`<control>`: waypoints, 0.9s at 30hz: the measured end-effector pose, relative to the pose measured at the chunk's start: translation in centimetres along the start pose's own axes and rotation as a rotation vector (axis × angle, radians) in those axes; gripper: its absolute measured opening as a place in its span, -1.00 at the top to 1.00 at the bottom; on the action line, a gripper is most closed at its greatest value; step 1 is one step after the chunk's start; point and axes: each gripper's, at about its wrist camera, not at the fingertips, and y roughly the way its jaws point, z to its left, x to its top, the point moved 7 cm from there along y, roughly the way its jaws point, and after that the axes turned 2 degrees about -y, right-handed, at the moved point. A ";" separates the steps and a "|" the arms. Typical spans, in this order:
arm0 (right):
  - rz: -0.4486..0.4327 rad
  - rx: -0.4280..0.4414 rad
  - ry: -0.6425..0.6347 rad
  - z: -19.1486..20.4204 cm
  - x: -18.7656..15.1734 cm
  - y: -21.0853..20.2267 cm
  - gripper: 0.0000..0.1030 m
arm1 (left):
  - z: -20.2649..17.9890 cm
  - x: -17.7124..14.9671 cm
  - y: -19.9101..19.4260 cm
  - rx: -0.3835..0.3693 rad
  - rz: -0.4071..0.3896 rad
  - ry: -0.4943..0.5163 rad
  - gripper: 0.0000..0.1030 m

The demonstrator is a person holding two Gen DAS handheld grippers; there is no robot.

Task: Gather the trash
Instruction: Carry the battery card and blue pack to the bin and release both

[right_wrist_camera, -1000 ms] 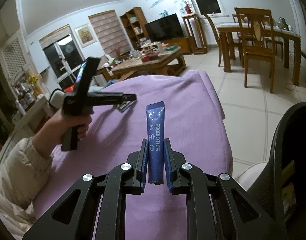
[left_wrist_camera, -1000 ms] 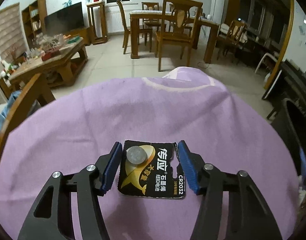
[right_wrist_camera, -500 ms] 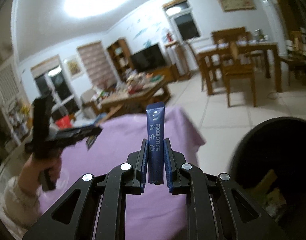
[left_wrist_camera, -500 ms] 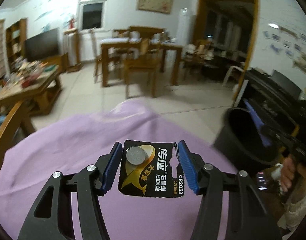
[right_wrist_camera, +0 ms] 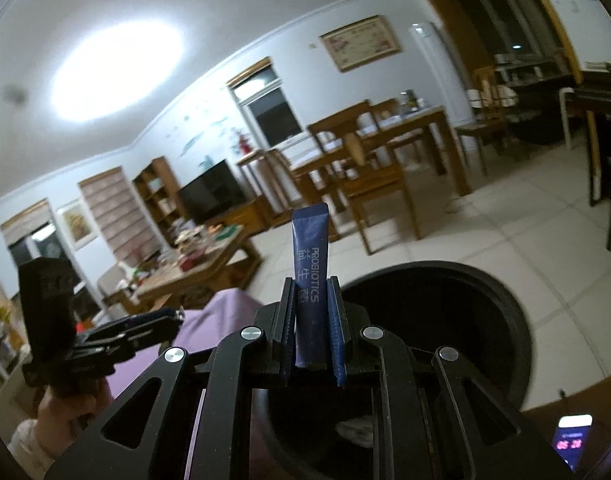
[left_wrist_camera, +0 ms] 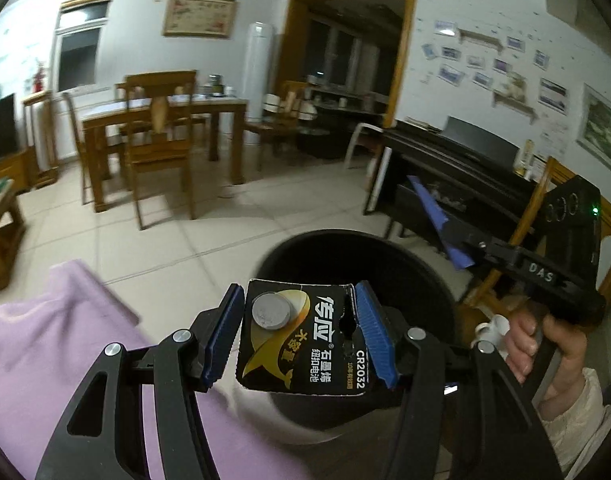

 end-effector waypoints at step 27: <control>0.034 -0.054 0.111 -5.9 -3.9 2.0 0.19 | -5.1 -1.4 5.0 -0.017 0.043 0.096 -0.83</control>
